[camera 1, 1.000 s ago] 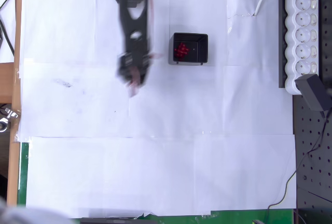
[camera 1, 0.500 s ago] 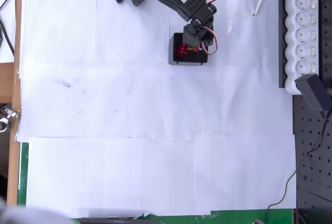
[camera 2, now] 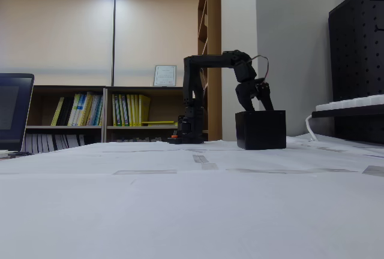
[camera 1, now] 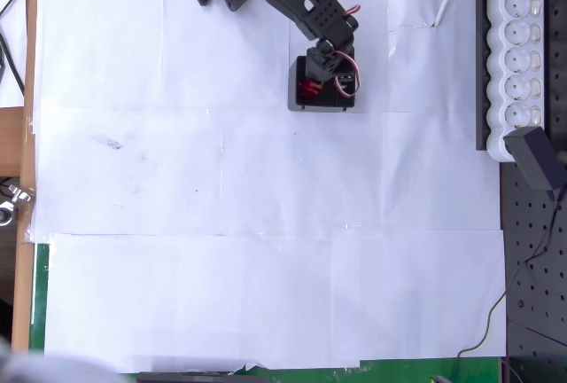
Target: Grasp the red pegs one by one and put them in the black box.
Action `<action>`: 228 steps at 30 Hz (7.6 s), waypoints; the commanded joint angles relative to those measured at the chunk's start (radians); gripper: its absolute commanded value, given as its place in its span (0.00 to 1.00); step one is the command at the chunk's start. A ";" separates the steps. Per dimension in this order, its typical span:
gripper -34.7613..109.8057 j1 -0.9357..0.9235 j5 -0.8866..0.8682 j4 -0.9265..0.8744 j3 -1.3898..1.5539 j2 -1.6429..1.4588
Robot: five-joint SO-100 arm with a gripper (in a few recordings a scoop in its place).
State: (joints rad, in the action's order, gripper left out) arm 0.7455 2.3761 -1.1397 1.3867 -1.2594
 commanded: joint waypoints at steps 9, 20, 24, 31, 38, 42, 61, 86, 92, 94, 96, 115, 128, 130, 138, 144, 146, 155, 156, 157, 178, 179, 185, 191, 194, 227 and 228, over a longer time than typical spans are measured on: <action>0.34 -0.581 -0.273 0.043 -0.328 0.770; 0.24 -0.781 -0.565 -0.054 -1.065 1.246; 0.24 -0.744 -0.560 -0.078 -1.215 1.347; 0.24 -0.693 -0.534 -0.103 -1.361 1.436; 0.24 -0.706 -0.555 -0.173 -1.361 1.437; 0.24 -0.706 -0.555 -0.176 -1.361 1.439; 0.24 -0.693 -0.555 -0.176 -1.361 1.439; 0.24 -0.693 -0.555 -0.176 -1.361 1.439; 0.24 -0.693 -0.555 -0.176 -1.361 1.439; 0.24 -0.693 -0.555 -0.176 -1.361 1.439; 0.24 -0.693 -0.555 -0.176 -1.361 1.439; 0.24 -0.693 -0.555 -0.176 -1.361 1.439; 0.24 -0.693 -0.555 -0.176 -1.361 1.439; 0.24 -0.693 -0.555 -0.176 -1.361 1.439; 0.24 -0.693 -0.555 -0.176 -1.361 1.439; 0.24 -0.693 -0.555 -0.176 -1.361 1.439; 0.24 -0.693 -0.555 -0.176 -1.361 1.439; 0.24 -0.693 -0.555 -0.176 -1.361 1.439; 0.24 -0.693 -0.555 -0.176 -1.361 1.439; 0.24 -0.693 -0.555 -0.176 -1.361 1.439; 0.24 -0.693 -0.555 -0.176 -1.361 1.439; 0.24 -0.693 -0.555 -0.176 -1.361 1.439; 0.24 -0.693 -0.555 -0.176 -1.361 1.439; 0.24 -0.693 -0.555 -0.176 -1.361 1.439; 0.24 -0.693 -0.555 -0.176 -1.361 1.439; 0.24 -0.693 -0.555 -0.176 -1.361 1.439; 0.24 -0.693 -0.555 -0.176 -1.361 1.439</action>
State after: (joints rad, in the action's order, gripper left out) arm 0.0291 1.8162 -1.3054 0.0368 0.1733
